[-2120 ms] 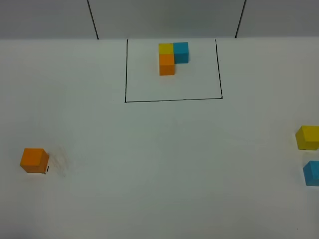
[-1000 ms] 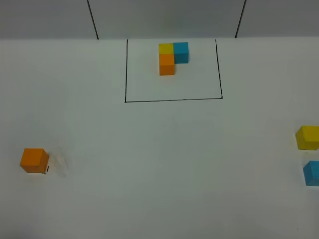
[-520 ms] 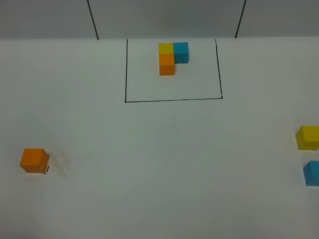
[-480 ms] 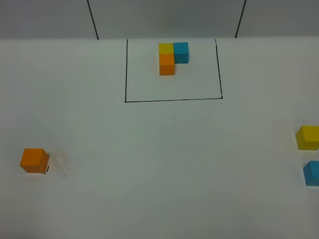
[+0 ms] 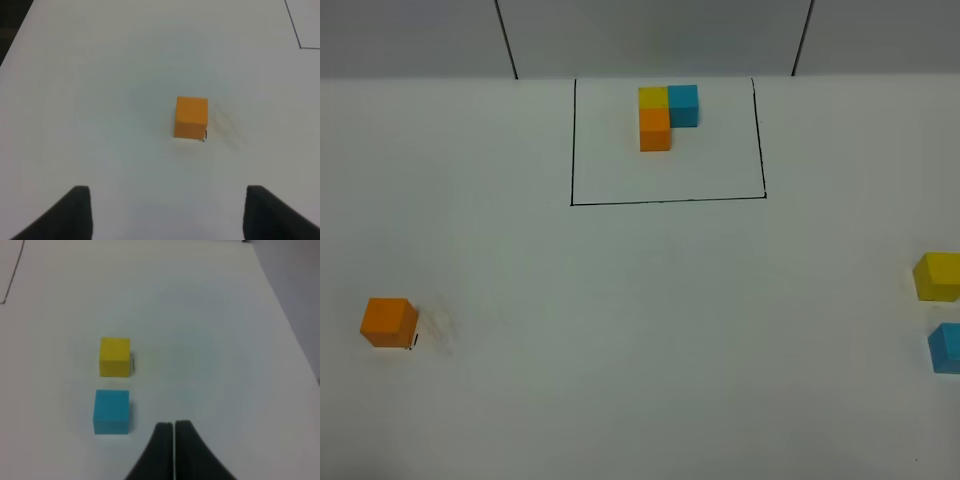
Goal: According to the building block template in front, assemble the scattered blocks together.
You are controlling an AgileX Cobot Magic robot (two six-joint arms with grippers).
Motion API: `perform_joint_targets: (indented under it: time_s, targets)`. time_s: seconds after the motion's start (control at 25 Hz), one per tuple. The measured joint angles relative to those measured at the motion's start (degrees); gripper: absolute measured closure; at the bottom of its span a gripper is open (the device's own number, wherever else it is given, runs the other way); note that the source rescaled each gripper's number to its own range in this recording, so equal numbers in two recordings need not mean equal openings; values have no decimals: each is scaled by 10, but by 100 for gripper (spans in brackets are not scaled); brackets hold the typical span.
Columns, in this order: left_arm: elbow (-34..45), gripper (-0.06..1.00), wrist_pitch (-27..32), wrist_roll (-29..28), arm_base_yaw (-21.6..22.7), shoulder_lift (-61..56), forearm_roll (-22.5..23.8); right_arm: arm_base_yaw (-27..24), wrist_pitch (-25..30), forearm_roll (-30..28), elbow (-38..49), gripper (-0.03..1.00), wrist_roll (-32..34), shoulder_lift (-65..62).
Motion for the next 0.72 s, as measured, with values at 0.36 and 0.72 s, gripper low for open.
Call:
perform_joint_targets:
  time_s: [0.36,0.72]
  targets:
    - [-59,7,-28,0,0,239,-29,0,0,0,0,97,0,0]
    - [-62,7,-119,49,0,469,-72,0,0,0,0,97,0,0]
